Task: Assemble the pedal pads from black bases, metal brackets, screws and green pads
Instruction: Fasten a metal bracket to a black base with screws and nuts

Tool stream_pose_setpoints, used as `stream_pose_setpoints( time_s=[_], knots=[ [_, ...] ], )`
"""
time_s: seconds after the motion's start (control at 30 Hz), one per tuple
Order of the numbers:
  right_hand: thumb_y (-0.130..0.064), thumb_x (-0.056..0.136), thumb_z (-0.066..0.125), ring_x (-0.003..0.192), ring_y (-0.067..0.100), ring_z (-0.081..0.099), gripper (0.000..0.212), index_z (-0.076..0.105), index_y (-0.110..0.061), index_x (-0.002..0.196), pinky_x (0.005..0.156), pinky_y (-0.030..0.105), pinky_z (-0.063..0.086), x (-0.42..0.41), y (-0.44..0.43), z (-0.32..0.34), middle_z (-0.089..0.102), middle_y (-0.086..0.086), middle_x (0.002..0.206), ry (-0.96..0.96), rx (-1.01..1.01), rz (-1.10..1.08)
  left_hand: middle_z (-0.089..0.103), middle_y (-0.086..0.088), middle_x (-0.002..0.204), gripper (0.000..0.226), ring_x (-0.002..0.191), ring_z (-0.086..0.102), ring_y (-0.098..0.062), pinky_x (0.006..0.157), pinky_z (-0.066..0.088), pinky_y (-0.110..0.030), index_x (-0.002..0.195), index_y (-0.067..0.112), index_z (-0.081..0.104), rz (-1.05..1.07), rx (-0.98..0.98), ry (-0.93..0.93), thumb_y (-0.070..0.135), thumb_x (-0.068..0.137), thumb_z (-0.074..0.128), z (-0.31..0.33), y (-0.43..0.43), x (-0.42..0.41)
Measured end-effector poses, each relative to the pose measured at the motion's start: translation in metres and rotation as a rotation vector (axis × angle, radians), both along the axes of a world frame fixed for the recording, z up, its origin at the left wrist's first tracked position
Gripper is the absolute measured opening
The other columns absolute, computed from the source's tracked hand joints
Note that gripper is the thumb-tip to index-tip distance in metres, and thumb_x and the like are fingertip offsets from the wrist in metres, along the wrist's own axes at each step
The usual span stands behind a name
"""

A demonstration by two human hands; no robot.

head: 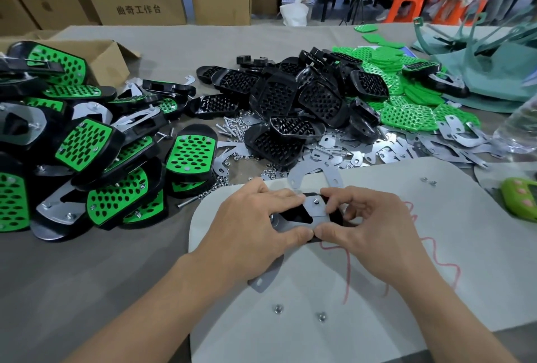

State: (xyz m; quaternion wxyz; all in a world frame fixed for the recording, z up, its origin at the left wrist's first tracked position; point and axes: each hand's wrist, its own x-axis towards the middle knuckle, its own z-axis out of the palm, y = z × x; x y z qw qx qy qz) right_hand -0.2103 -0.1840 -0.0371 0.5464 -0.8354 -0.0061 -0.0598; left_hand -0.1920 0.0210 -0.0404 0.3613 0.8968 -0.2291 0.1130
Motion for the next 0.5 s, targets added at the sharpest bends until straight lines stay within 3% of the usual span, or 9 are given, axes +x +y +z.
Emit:
stream_pose_setpoints(
  time_s=[0.1,0.17,0.3,0.43,0.5],
  knots=[
    [-0.025,0.059,0.092,0.07,0.004,0.053,0.052,0.073,-0.053,0.1,0.067,0.011,0.046,-0.0013,-0.0006,-0.0003,0.068,-0.033,0.102,-0.021,-0.133,0.008,0.033,0.067,0.107,0.058,0.086,0.049,-0.003,0.077,0.041,-0.013,0.119,0.037,0.075,0.0,0.0,0.001,0.065,0.069,0.068,-0.0011,-0.0002,0.0004],
    [-0.024,0.063,0.089,0.077,0.005,0.053,0.052,0.073,-0.054,0.102,0.073,0.011,0.045,-0.0013,0.0003,0.0003,0.066,-0.034,0.113,-0.028,-0.168,0.049,0.033,0.067,0.106,0.06,0.084,0.047,-0.004,0.079,0.038,-0.009,0.119,0.035,0.075,-0.006,-0.019,-0.008,0.067,0.069,0.064,-0.0009,0.0002,0.0001],
    [-0.02,0.061,0.09,0.069,0.002,0.049,0.044,0.078,-0.047,0.094,0.065,0.008,0.045,0.0002,0.0013,0.0013,0.07,-0.026,0.109,-0.012,-0.099,0.027,0.033,0.067,0.104,0.058,0.086,0.047,-0.003,0.073,0.04,-0.012,0.119,0.037,0.075,-0.002,-0.005,0.008,0.063,0.068,0.068,-0.0002,0.0006,-0.0002],
    [-0.031,0.057,0.089,0.066,0.004,0.05,0.042,0.076,-0.05,0.093,0.071,0.026,0.052,0.0036,0.0017,0.004,0.074,-0.015,0.103,0.027,-0.123,0.01,0.034,0.066,0.106,0.061,0.089,0.049,-0.004,0.078,0.044,-0.018,0.121,0.04,0.073,-0.003,0.006,0.054,0.067,0.067,0.065,-0.0011,0.0013,0.0016],
    [-0.034,0.056,0.089,0.064,0.003,0.052,0.039,0.075,-0.048,0.089,0.068,0.024,0.053,0.0045,0.0006,0.0047,0.075,-0.012,0.098,0.041,-0.147,0.007,0.034,0.066,0.108,0.064,0.091,0.05,-0.003,0.08,0.043,-0.018,0.122,0.042,0.072,-0.004,0.014,0.075,0.071,0.066,0.061,-0.0023,0.0011,0.0022]
  ],
)
